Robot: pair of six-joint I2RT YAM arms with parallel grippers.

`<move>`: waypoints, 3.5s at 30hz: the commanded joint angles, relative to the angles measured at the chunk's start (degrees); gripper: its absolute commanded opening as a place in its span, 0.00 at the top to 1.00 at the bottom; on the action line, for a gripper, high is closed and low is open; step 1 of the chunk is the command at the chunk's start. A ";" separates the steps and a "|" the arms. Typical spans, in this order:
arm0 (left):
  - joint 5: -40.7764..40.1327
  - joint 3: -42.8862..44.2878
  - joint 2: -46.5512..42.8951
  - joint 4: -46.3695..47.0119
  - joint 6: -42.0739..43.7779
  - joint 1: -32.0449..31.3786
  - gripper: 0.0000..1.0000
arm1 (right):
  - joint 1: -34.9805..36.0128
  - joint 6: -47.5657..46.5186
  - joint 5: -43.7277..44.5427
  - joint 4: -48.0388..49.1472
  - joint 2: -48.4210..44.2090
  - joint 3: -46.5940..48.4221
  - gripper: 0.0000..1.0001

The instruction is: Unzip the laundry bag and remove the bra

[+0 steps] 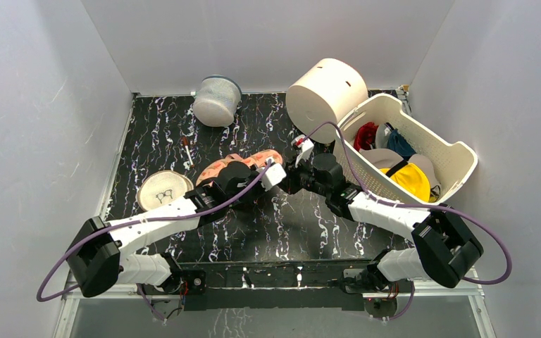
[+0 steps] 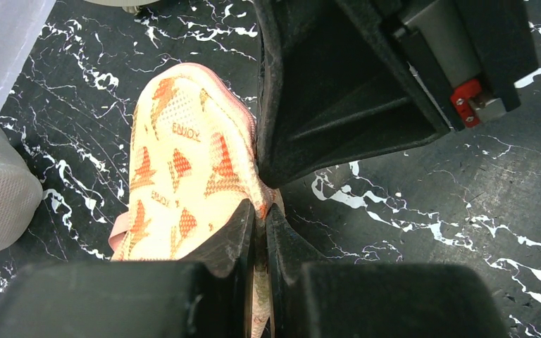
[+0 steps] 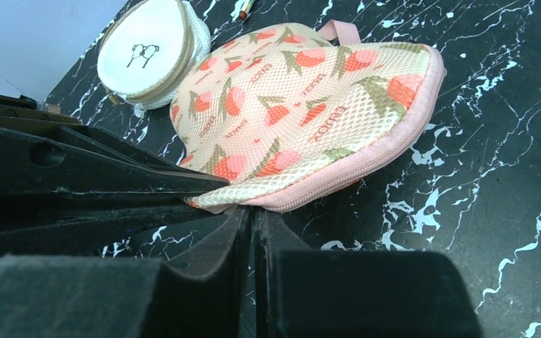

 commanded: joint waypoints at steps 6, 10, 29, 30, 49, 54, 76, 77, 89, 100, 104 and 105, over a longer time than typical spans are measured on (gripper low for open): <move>4.19 -0.11 -3.56 1.65 0.90 -0.73 1.00 | -0.22 -5.53 6.70 -1.01 -3.05 0.90 1.00; 4.62 -0.44 -3.77 1.04 1.99 -0.74 1.00 | -0.39 -8.37 11.85 -5.12 -3.93 1.69 1.00; 9.58 1.34 2.62 -3.09 2.82 -0.78 0.97 | -4.27 -10.24 11.21 -18.15 -11.17 -0.26 1.00; 9.64 1.64 3.06 -3.46 2.61 -0.80 0.91 | -4.23 -9.75 9.12 -18.51 -11.52 -0.55 1.00; 12.59 4.78 5.44 -1.96 -5.11 -1.92 0.14 | -4.05 6.90 -9.31 -12.76 -13.72 -3.97 1.00; 6.66 5.38 6.36 -3.78 -2.60 -2.59 0.25 | -3.94 7.55 -10.27 -12.40 -13.03 -3.39 1.00; 1.49 2.60 2.70 -3.94 4.66 -2.91 1.00 | -10.45 0.86 0.66 -19.82 -8.67 0.12 1.00; 1.48 2.49 2.63 -3.87 4.72 -2.89 1.00 | -12.03 0.44 -0.15 -19.87 -8.41 0.10 1.00; 2.35 4.45 5.33 -5.71 3.42 -2.99 0.62 | -12.78 -1.31 -10.71 -18.73 -11.92 -1.37 1.00; 11.97 3.34 3.50 -3.36 0.97 -4.47 0.23 | -10.09 7.53 -12.23 -11.81 -12.66 -2.60 1.00; 12.38 3.01 3.11 -2.00 -0.18 -4.79 0.19 | -8.91 8.34 -11.77 -11.49 -12.12 -2.29 1.00; 11.26 2.93 3.17 -1.61 -0.34 -4.88 0.19 | -8.67 8.60 -11.85 -11.34 -12.04 -2.28 1.00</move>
